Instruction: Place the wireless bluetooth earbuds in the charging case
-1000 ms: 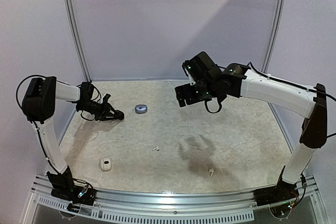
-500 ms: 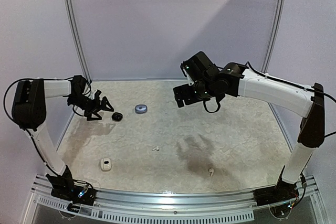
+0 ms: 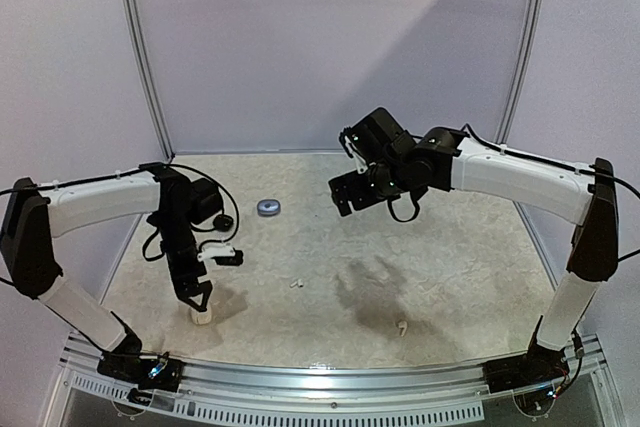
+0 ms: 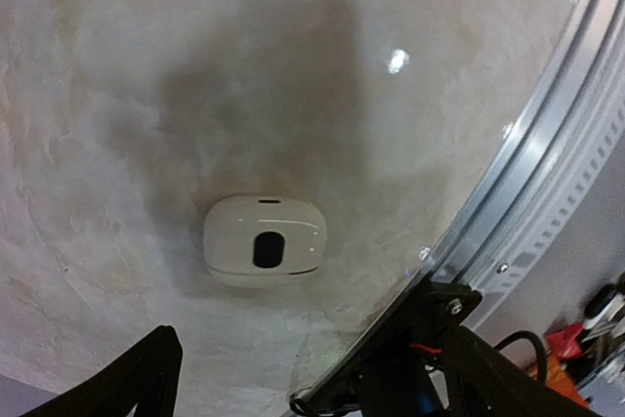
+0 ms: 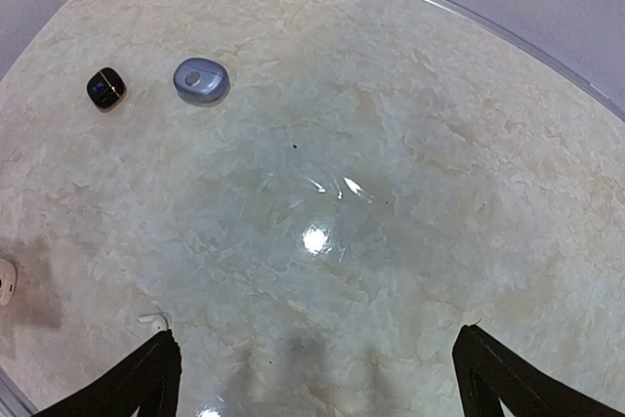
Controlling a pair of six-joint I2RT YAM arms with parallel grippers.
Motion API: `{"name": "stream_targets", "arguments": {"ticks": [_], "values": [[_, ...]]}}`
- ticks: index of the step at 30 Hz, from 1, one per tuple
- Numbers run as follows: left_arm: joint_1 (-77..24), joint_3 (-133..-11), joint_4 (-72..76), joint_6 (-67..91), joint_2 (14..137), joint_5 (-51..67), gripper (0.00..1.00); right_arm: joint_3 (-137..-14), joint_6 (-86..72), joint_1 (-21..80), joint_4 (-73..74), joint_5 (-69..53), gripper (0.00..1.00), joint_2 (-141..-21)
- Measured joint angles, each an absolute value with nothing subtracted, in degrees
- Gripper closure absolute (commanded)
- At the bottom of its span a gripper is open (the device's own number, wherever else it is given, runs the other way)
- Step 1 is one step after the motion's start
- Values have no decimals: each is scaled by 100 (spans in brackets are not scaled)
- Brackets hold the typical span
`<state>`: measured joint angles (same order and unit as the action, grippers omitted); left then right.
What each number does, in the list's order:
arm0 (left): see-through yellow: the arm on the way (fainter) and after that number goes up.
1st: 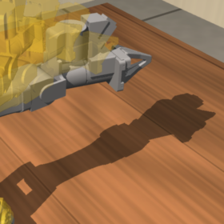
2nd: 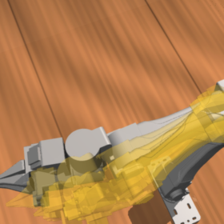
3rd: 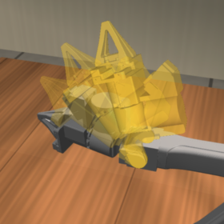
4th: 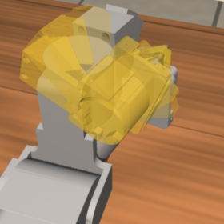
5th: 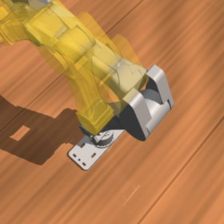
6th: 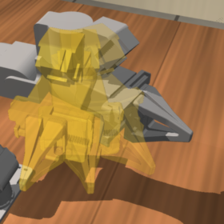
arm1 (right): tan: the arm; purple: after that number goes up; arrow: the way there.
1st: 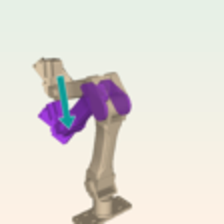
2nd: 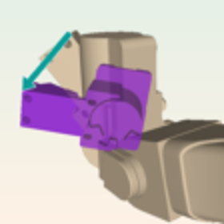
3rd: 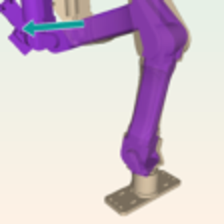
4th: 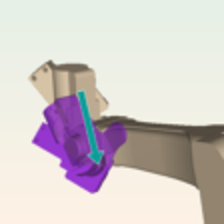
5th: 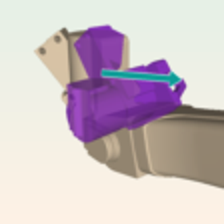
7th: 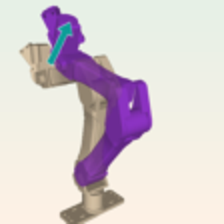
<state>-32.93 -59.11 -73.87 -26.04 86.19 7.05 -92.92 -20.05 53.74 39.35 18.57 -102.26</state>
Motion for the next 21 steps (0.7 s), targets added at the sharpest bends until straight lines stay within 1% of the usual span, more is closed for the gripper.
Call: {"name": "stream_targets", "arguments": {"ticks": [2, 6, 8, 13, 18, 21], "values": [[-3588, -5747, -7437, -3048, 8486, 655, 1, -9174, -2027, 5374, 3935, 1826, 1, -10193], [-3760, -5033, -7022, -3997, 7747, 178, 1, -8838, -2126, 5402, 3903, 1817, 1, -9985], [-3765, -4685, -6860, -4364, 7572, -43, 1, -8750, -2187, 5417, 3889, 1824, 1, -9887], [-3850, -4320, -6248, -4781, 7797, -145, 1, -8731, -2331, 5500, 3815, 1903, 1, -9762], [-3865, -4307, -5623, -4831, 8152, -189, 9, -8746, -2394, 5579, 3839, 1984, 1, -9756], [-3868, -4294, -5398, -4856, 8342, -176, 16, -8805, -2436, 5625, 3942, 2060, 1, -9758]]}}
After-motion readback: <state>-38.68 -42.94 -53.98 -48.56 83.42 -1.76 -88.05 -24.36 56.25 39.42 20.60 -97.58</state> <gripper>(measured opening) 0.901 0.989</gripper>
